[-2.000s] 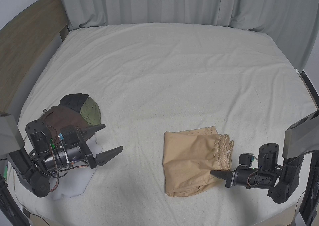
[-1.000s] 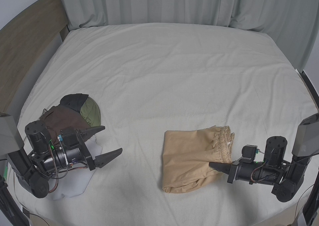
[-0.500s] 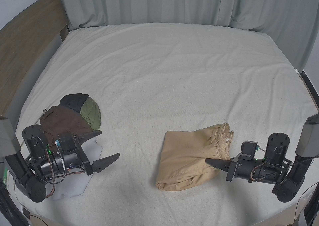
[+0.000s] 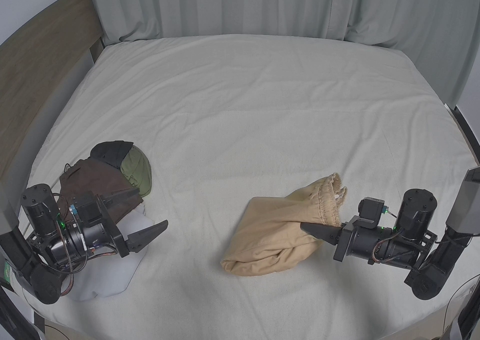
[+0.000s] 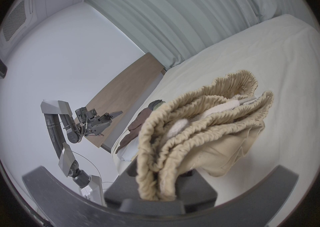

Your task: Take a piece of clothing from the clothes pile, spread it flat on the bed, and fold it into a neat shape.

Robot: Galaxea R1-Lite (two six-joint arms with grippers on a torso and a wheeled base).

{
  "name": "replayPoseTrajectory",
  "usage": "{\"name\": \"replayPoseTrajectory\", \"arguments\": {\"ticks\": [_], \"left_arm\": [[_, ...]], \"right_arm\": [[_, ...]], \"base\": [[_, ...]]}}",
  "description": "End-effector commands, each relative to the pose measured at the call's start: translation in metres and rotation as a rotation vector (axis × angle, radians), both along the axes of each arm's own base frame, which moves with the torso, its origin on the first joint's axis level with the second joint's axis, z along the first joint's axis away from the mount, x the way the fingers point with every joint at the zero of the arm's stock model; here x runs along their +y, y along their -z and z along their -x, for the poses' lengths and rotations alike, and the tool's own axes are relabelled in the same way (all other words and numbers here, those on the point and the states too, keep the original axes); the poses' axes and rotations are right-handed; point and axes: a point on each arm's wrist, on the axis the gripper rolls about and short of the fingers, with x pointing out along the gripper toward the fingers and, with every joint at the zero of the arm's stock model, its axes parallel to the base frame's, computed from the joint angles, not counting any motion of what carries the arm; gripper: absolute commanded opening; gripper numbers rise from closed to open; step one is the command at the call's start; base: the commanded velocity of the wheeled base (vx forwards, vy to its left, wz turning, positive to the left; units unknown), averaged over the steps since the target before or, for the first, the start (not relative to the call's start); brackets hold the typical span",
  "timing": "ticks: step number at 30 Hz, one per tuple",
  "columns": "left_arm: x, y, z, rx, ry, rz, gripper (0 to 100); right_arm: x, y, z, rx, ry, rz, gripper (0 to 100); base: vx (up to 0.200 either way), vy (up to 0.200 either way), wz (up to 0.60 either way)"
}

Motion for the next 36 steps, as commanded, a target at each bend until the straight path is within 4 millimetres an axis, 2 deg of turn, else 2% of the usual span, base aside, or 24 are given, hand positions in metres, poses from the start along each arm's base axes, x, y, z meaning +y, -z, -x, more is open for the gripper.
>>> {"name": "replayPoseTrajectory", "arguments": {"ticks": [1, 13, 27, 36], "left_arm": [[0.002, -0.006, 0.002, -0.027, -0.004, 0.004, 100], [0.006, -0.007, 0.000, -0.030, -0.019, 0.005, 100], [0.007, -0.007, 0.000, -0.030, -0.021, 0.005, 100], [0.007, -0.006, 0.000, -0.027, -0.021, 0.005, 100]], "right_arm": [[0.006, -0.008, -0.006, -0.042, -0.009, -0.023, 0], [0.016, -0.023, -0.022, -0.123, -0.031, -0.068, 0], [0.022, -0.041, -0.039, -0.142, -0.057, -0.165, 0], [0.032, -0.044, -0.064, -0.140, -0.092, -0.225, 0]], "base": [[0.000, 0.000, 0.00], [0.000, 0.000, 0.00], [0.000, 0.000, 0.00], [0.000, 0.000, 0.00]]}}
